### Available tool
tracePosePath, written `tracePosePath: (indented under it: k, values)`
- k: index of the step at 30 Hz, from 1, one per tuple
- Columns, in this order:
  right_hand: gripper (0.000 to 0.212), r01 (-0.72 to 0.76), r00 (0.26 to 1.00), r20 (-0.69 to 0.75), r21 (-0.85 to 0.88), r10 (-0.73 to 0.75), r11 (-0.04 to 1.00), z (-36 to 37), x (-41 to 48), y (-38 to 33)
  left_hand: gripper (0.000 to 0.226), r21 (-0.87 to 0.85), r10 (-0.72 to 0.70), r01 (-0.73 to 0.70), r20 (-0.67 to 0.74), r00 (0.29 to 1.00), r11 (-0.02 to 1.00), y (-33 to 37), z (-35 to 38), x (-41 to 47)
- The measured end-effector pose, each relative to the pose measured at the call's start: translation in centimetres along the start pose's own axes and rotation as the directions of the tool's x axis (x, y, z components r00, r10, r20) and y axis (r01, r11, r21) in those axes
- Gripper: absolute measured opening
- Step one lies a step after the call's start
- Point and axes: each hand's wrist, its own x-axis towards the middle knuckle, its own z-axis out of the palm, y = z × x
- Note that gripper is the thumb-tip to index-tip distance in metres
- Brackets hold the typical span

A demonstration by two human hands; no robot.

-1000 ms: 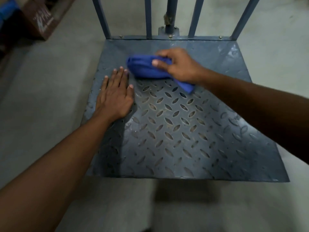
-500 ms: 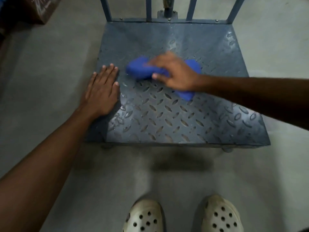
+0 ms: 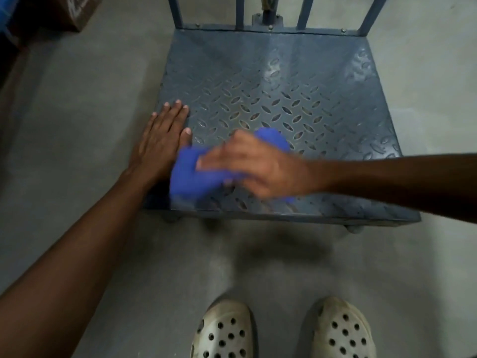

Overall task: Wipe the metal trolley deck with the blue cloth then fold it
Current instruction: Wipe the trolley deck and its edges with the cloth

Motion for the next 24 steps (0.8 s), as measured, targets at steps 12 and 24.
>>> tracePosePath:
  k: [12,24]
  values:
    - [0.065,-0.855,0.491,-0.254,-0.326,0.834,0.404,-5.0,-3.4,7.1,0.069,0.001,0.018,-0.018,-0.007,1.000,1.000,6.0,-2.6,-9.1]
    - [0.071,-0.716,0.662,-0.114,-0.389,0.741,0.580,-3.8,3.2,0.3,0.068,0.086,0.230,-0.235,0.073,0.971,0.968,8.7,-6.5,-20.9]
